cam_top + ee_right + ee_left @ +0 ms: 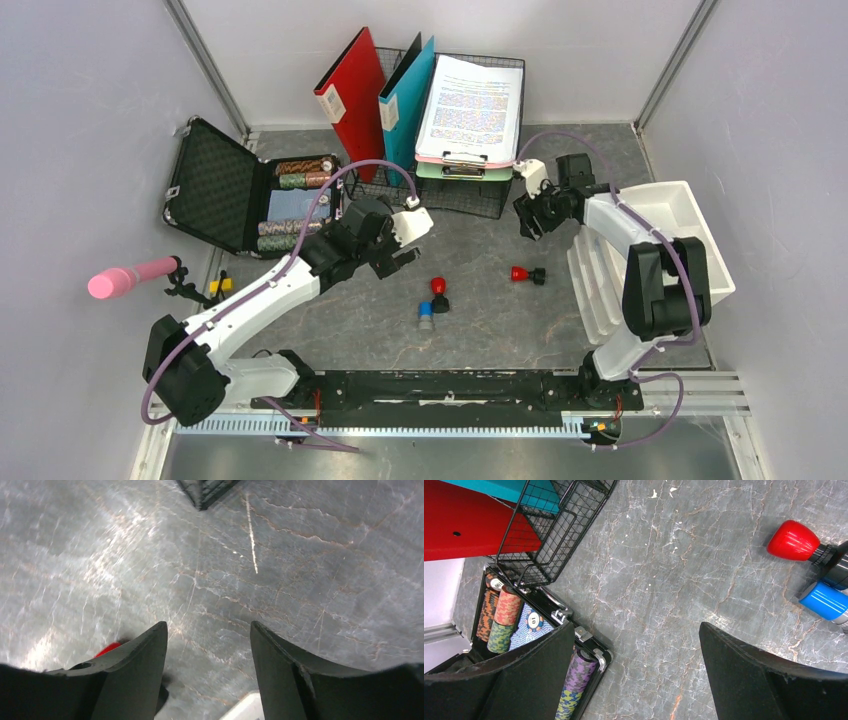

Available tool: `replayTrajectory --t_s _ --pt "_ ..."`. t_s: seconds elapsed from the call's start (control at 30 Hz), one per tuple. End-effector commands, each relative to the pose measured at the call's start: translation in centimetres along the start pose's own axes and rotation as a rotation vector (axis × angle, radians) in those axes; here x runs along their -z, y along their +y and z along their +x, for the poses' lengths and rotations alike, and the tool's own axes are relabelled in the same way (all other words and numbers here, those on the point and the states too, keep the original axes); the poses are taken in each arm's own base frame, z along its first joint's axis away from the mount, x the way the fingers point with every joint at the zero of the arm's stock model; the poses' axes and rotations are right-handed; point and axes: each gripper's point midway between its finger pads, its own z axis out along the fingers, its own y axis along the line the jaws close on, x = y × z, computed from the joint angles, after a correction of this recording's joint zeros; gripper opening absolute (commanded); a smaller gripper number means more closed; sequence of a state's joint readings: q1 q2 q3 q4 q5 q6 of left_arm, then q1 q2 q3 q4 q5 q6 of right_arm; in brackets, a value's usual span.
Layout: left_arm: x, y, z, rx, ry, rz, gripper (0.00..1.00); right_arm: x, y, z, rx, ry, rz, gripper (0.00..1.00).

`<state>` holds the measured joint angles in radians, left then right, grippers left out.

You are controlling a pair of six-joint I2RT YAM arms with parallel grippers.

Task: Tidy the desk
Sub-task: Move the stationery to the center of the board.

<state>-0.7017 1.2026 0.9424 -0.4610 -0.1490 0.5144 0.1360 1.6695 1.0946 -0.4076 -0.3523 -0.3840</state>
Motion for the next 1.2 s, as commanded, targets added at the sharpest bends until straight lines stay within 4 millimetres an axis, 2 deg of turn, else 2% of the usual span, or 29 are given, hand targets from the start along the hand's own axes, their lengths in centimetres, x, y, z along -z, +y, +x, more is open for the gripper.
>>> replayTrajectory --t_s 0.0,0.17,0.33,0.53,0.8,0.97,1.17 --pt "-0.3 0.3 -0.9 0.008 -0.039 -0.001 1.0 3.8 2.1 -1.5 0.289 -0.006 -0.107 0.7" --pt "-0.5 0.1 -0.9 0.003 -0.041 0.004 1.0 6.5 4.7 1.7 0.514 0.087 -0.187 0.75" --pt "-0.8 -0.1 -0.7 0.007 -0.038 0.007 1.0 7.6 7.3 4.9 0.576 0.106 -0.259 0.74" --pt "-0.8 0.2 -0.4 0.0 -0.024 -0.008 1.0 6.6 13.3 8.5 0.672 0.119 -0.378 0.74" --pt "-0.5 0.4 0.1 -0.006 -0.007 -0.026 1.0 5.1 18.2 11.9 0.726 0.164 -0.513 0.74" --pt "-0.4 0.5 0.5 -0.006 -0.002 -0.034 1.0 4.1 19.6 13.1 0.761 0.198 -0.515 0.73" --pt "-0.2 0.6 0.8 -0.005 0.002 -0.044 1.0 3.3 19.7 12.6 0.757 0.195 -0.504 0.63"
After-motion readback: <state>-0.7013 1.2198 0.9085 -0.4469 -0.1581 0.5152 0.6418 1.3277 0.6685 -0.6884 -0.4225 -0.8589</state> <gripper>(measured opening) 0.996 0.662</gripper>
